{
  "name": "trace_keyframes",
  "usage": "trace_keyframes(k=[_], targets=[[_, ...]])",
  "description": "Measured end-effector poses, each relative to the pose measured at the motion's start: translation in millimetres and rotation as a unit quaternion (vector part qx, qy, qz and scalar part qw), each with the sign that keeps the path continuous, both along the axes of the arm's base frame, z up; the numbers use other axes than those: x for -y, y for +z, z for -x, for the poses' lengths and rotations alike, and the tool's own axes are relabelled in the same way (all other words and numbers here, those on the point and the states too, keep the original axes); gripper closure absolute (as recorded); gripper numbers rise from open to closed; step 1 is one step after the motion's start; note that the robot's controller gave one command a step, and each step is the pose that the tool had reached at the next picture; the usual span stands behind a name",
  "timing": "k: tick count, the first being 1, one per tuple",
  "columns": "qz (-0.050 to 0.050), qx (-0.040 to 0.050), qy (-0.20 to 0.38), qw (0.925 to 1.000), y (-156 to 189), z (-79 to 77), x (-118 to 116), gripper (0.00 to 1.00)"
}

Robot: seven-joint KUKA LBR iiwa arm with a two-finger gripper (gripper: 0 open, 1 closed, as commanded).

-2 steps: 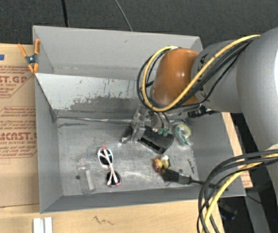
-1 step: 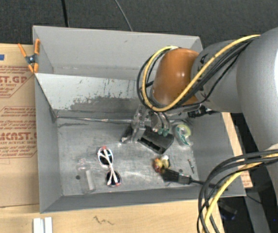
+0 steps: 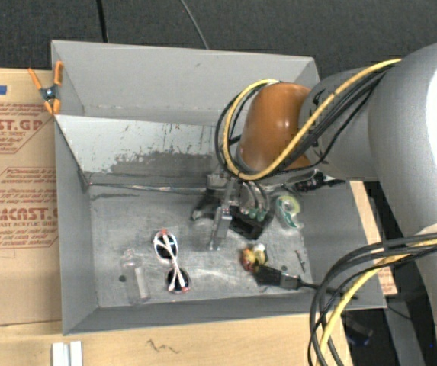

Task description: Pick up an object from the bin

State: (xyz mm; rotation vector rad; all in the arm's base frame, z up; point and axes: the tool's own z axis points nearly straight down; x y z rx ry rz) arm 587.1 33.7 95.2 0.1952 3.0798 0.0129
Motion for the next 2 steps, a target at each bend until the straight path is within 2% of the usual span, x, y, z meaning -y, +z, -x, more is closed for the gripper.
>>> trace_keyframes(k=[1, 2], targets=[[0.000, 0.0008, 0.000, 1.0000, 0, -0.3, 0, 0.00], [0.006, -0.0109, 0.055, 0.9984, -13, -11.5, 2, 1.00]])
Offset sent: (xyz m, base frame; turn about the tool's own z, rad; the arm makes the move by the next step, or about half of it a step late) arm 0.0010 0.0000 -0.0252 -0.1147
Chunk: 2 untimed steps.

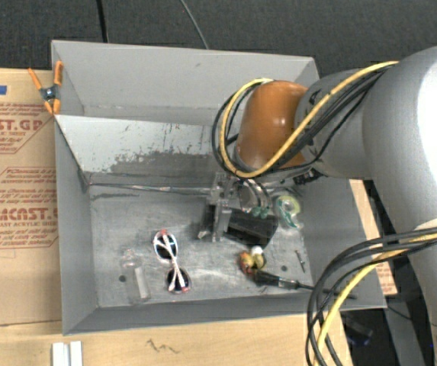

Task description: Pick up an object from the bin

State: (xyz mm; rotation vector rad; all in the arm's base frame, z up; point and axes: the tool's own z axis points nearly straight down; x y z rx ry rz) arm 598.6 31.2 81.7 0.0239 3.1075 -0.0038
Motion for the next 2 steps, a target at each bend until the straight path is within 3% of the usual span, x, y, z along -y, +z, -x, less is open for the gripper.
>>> trace_keyframes(k=[1, 2], targets=[[0.000, 0.0001, 0.000, 1.0000, 0, 0.0, 0, 1.00], [-0.002, -0.0176, -0.003, 0.9998, 138, 16.1, -6, 1.00]])
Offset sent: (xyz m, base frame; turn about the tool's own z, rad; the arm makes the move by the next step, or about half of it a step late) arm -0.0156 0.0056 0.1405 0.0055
